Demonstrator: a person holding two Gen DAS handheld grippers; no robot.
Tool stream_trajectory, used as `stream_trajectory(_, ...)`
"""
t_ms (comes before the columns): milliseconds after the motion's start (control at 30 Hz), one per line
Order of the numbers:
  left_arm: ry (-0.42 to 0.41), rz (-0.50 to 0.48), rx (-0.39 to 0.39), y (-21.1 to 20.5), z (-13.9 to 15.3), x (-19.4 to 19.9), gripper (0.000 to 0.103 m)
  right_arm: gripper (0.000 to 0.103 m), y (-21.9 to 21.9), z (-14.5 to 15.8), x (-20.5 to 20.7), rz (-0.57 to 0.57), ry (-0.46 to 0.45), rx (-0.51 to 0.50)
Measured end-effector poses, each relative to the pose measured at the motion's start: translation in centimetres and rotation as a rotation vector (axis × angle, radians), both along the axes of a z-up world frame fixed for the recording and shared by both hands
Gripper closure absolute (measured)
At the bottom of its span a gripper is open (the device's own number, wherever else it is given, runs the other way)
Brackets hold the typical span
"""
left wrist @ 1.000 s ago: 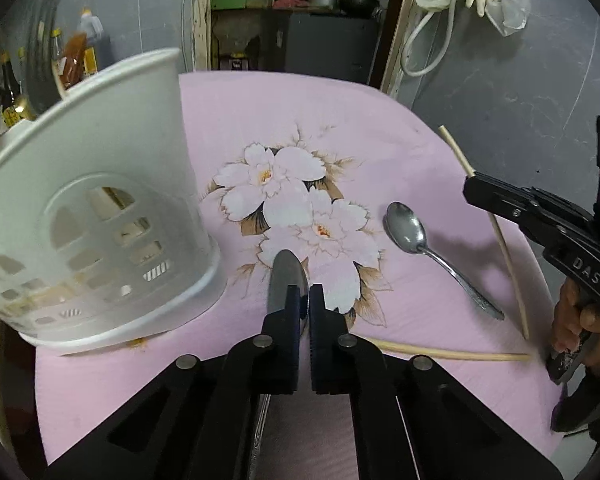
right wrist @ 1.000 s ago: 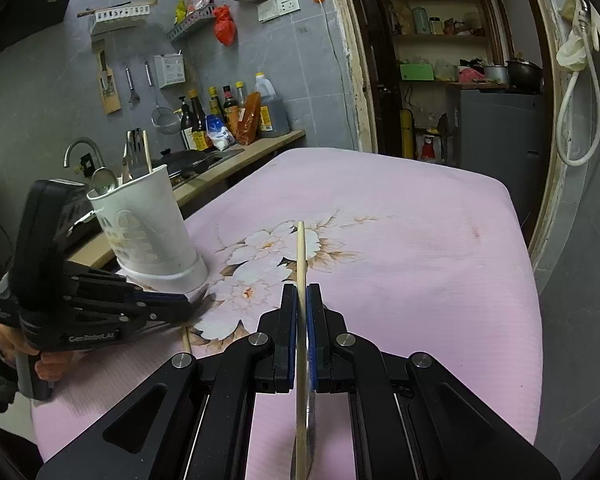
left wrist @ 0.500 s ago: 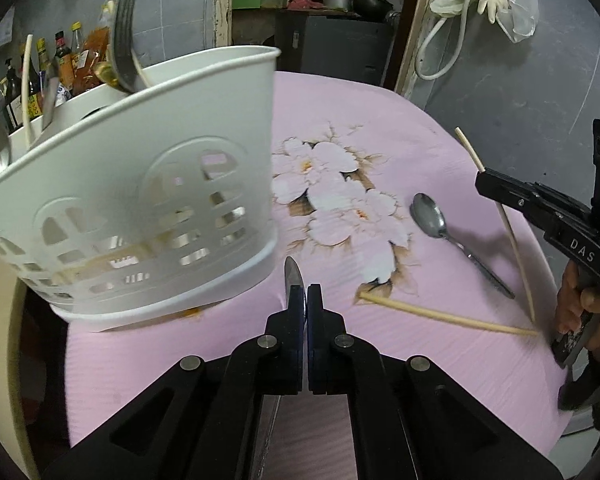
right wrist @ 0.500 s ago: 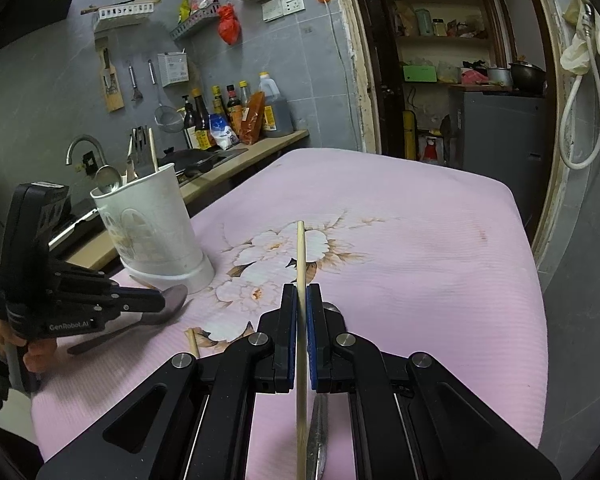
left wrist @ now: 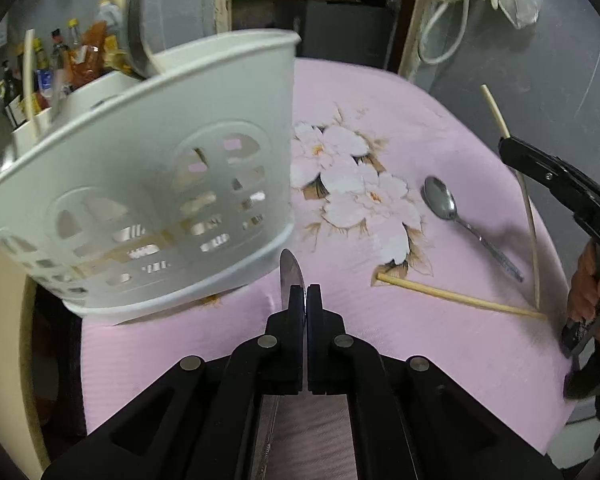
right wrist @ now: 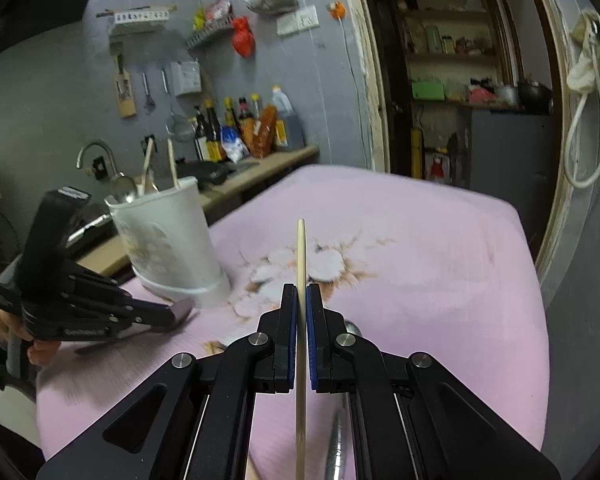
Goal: Organize utensils
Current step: 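Raise the spoon with the left tool while the right tool carries the chopstick over the holder, then open the left tool over the white holder while the right tool drops the chopstick in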
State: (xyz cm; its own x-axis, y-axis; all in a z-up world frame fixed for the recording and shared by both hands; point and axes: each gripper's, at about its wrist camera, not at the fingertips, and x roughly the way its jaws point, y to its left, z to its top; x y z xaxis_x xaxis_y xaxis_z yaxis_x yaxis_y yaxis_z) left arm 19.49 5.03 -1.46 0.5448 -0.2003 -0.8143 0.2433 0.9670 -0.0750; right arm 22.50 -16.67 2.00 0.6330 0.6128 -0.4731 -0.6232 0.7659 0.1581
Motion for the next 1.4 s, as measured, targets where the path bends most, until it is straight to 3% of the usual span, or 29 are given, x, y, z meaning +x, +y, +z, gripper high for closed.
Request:
stream_trajectory(300,-0.222,0.033,-0.173,3.4,2.4,-3.8,0.103,0.1,1.0,1.6,-1.1,0.011,-0.081,0.098)
stream_trajectory(500,-0.43,0.08,-0.212,4.1,4.9,-5.8,0.103,0.1,2.5,2.9,-1.9,0.027,-0.155,0.167)
stream_trajectory(800,-0.652,0.141,-0.271,6.1,9.3,-6.9,0.103,0.1,5.8,6.7,-3.3,0.047,-0.321,0.266)
stream_trajectory(1100,-0.799,0.223,-0.359,11.7,14.5,-4.2,0.103,0.1,9.9,11.7,-1.0,0.086,-0.426,0.461)
stream_trajectory(1167,-0.83,0.259,-0.408,13.5,15.2,-3.0,0.103,0.1,10.8,12.3,-0.2,0.084,-0.443,0.49)
stream_trajectory(1400,-0.921,0.346,-0.513,18.1,15.5,-0.8,0.103,0.1,12.5,11.5,2.4,0.038,-0.466,0.535)
